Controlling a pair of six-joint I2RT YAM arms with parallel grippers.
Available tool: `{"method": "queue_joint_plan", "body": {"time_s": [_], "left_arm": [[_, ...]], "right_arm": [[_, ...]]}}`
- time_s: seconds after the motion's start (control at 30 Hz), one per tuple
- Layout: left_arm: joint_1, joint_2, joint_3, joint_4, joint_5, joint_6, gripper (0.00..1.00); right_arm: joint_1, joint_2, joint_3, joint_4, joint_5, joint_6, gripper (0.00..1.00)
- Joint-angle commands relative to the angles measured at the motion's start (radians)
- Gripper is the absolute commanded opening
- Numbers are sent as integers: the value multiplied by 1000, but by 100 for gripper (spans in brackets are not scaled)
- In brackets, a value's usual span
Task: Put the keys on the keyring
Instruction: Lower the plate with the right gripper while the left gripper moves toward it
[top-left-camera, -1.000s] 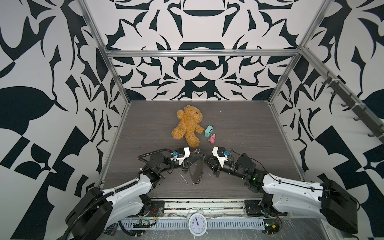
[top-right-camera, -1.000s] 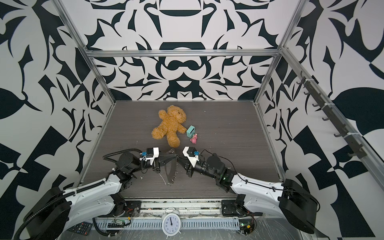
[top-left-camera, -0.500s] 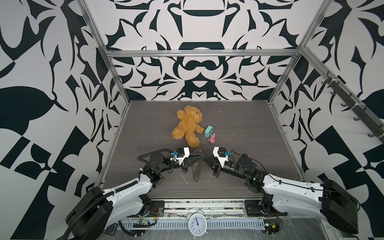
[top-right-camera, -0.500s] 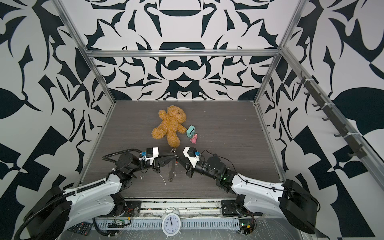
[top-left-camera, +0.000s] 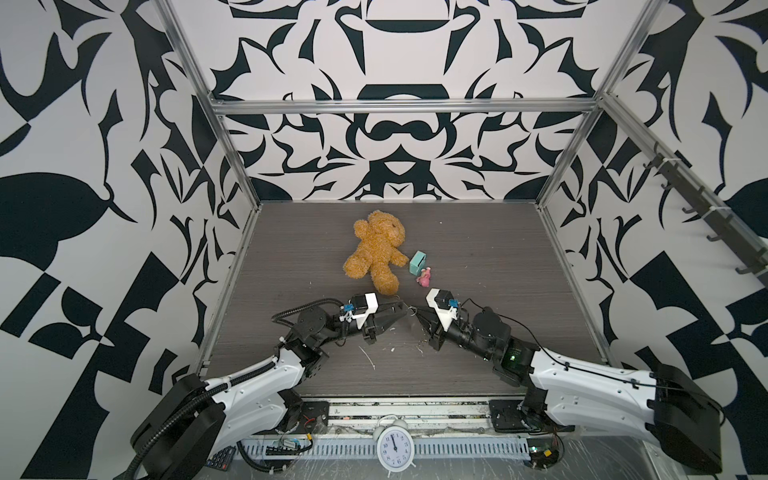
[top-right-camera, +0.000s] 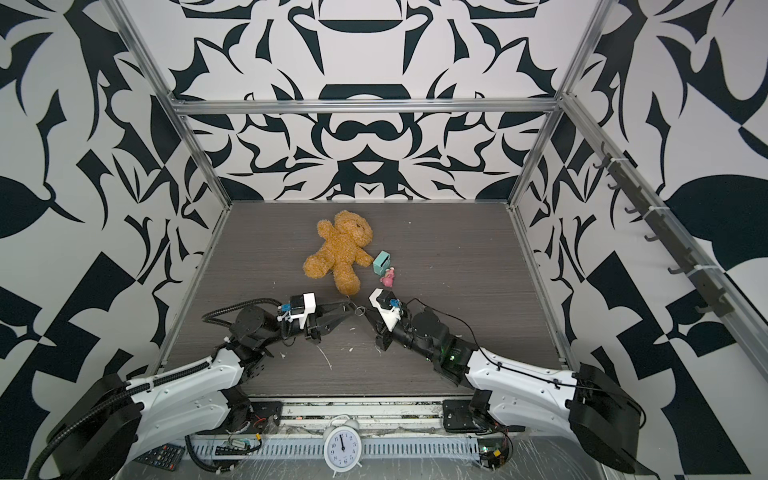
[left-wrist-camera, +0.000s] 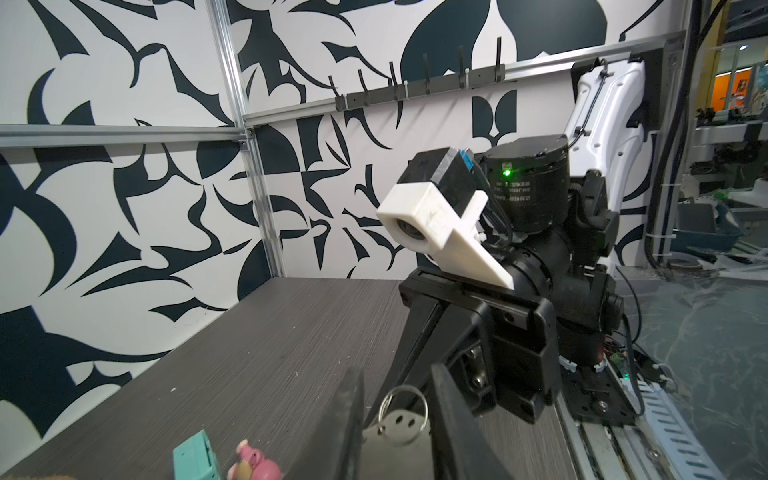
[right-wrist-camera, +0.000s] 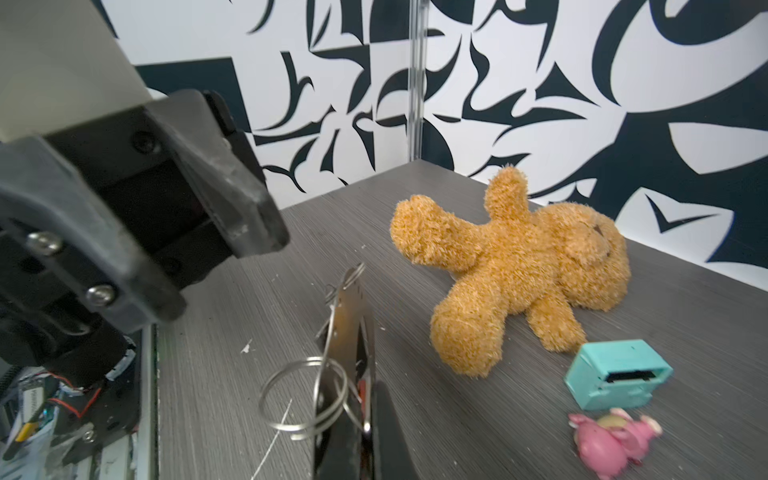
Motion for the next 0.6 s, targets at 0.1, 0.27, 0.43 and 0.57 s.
{"method": "queue_joint_plan", "body": {"time_s": [0.1, 0.27, 0.43, 0.57], "left_arm": [[-3, -45, 23, -113, -49, 64, 25], [-37, -42, 50, -185, -109, 117, 20], [-140, -39, 98, -327, -233, 234, 19], [-198, -27, 149, -423, -326, 253, 18]], "right_arm": [[2, -47, 76, -57, 124, -34, 0], [2, -50, 86, -90, 176, -22, 0], [2, -51, 99, -122, 228, -10, 0], [1, -52, 106, -133, 238, -6, 0]]}}
